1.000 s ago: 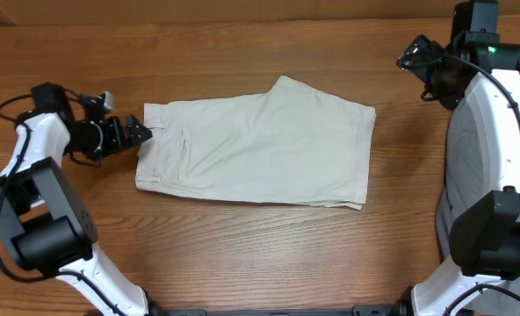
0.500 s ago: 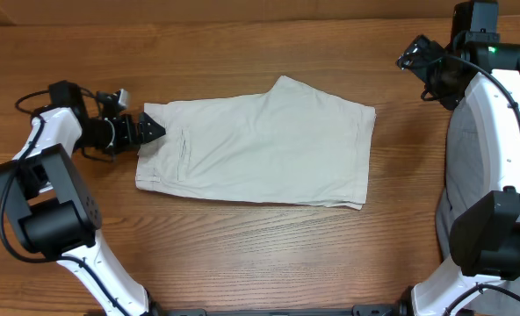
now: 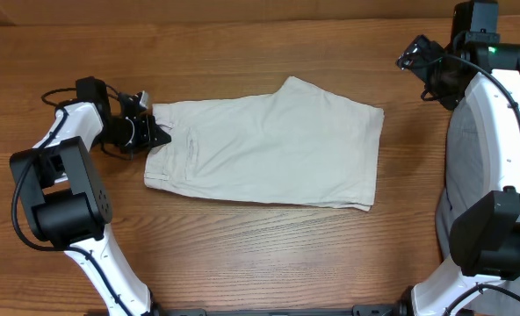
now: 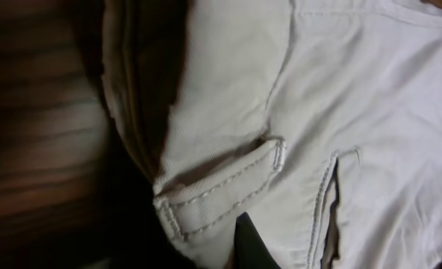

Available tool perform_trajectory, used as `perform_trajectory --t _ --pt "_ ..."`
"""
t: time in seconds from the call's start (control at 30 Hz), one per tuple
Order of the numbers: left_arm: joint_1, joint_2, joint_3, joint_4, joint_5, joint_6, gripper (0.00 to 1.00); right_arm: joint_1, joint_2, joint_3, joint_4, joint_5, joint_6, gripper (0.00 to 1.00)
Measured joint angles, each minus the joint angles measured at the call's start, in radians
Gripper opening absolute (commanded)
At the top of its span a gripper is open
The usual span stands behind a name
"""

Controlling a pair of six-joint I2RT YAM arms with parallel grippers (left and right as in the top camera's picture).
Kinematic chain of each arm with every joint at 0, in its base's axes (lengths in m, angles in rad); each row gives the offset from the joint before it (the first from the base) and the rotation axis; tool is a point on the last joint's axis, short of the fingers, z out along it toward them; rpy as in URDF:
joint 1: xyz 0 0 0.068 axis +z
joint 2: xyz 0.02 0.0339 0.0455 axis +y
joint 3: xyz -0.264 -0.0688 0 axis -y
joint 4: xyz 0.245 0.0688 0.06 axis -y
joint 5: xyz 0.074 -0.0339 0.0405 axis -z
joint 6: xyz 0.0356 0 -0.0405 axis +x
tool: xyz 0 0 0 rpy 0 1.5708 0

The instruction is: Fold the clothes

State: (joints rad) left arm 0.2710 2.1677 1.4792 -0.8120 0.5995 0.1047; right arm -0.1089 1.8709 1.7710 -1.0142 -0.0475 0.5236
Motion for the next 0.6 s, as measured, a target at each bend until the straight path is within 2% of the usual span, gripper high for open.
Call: perform_trajectory --t 0.1,0.37,0.6 --pt "0.025 0.008 0.067 -0.085 -0.099 -0.033 0.04 0.000 0.000 0.000 0.000 0.000 0.000 1.00" --pt "0.150 0.042 0.421 -0.407 -0.476 -0.112 0.04 0.000 0.000 0.000 -0.001 0.000 0.000 1.00" --pt "0.121 0.043 0.718 -0.588 -0.568 -0.136 0.04 0.000 0.000 0.000 0.000 0.000 0.000 1.00"
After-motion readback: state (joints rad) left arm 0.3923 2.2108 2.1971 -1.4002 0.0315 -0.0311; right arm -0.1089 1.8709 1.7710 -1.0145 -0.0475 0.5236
